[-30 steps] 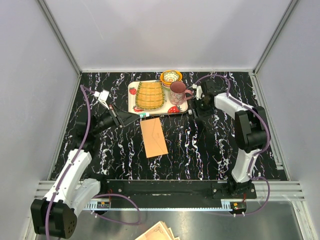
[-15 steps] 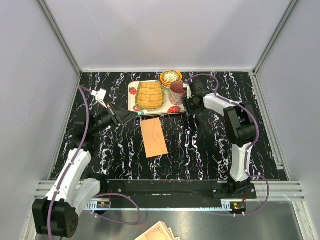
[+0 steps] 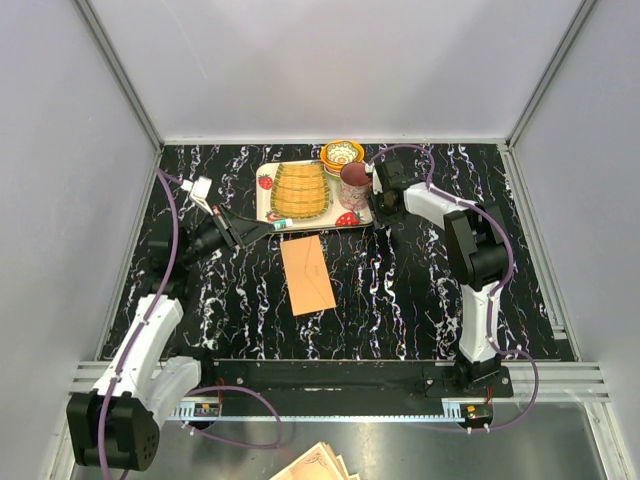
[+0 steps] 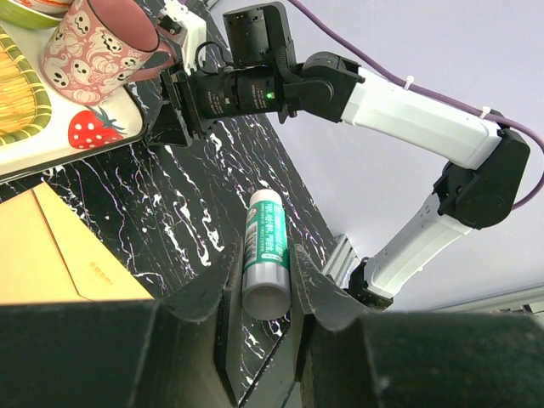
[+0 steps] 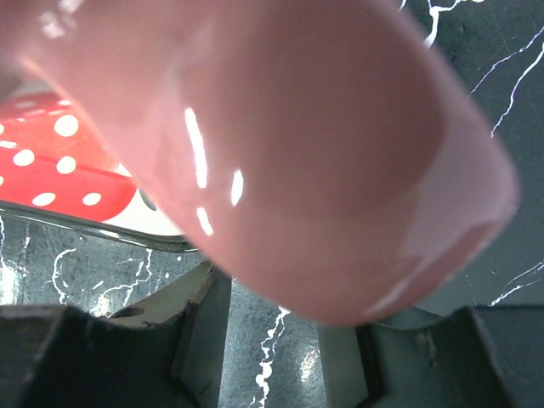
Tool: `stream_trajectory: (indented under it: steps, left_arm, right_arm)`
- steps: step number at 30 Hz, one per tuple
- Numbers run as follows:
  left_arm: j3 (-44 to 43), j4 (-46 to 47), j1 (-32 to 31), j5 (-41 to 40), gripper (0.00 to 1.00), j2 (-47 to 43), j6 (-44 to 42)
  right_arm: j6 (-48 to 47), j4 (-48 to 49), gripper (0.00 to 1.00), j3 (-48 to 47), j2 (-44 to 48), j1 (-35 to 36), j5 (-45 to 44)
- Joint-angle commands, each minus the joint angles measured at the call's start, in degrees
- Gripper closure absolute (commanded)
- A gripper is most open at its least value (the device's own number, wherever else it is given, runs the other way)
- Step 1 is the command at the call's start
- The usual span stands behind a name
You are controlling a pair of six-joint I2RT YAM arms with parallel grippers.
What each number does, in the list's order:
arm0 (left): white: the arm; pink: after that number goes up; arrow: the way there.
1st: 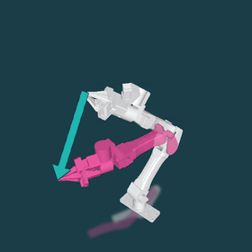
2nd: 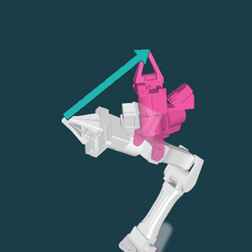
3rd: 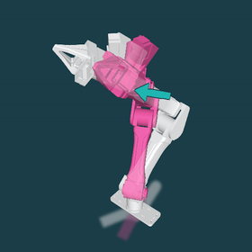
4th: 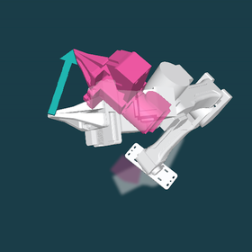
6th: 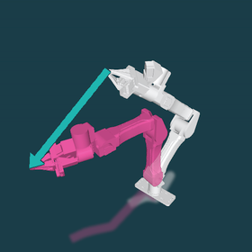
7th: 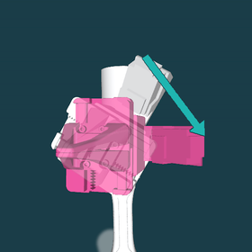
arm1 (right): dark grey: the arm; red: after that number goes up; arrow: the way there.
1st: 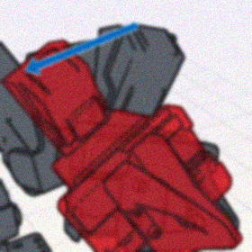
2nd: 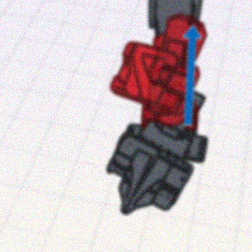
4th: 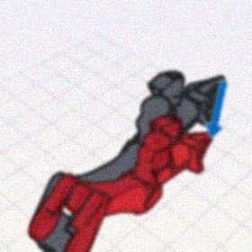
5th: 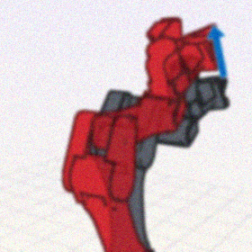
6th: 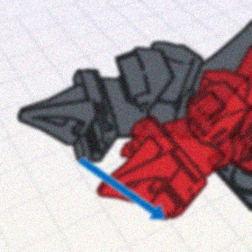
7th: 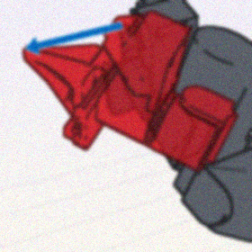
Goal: Place the letter into the envelope and seal it
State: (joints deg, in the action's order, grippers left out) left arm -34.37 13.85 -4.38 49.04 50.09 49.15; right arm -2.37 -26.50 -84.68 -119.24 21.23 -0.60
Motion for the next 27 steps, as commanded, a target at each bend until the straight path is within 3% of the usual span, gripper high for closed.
stream_trajectory:
  steps: [1, 7, 14, 17, 21, 27]
  left_arm:
    - [-1.93, 3.99, 0.52, 1.41, 1.00, 0.10, 0.34]
    - [-2.28, 3.91, 0.52, 1.68, 1.00, 0.45, 0.08]
    - [-3.60, 0.31, 0.69, 2.47, 1.00, 0.19, -3.61]
    - [-4.65, -2.94, 0.69, 3.52, 1.00, -0.34, -7.03]
    - [-5.18, -8.65, 0.69, 4.75, 1.00, -1.65, -13.28]
    - [-2.20, -11.39, -1.68, 7.74, 1.00, -3.50, -12.94]
  right_arm:
    - [1.40, 1.01, 0.55, 0.40, 0.15, 0.65, -0.01]
    - [1.32, 0.57, 0.75, 0.05, -0.20, 0.65, 0.07]
    - [-2.10, -1.53, 0.84, 2.59, 3.65, 0.48, 2.97]
    - [-5.96, -2.85, 0.85, 4.70, 9.97, 0.56, 8.93]
    - [-11.85, -4.60, 0.84, 9.00, 23.83, 0.65, 25.50]
    - [-21.61, -14.01, 0.85, 8.57, 37.21, 4.58, 40.84]
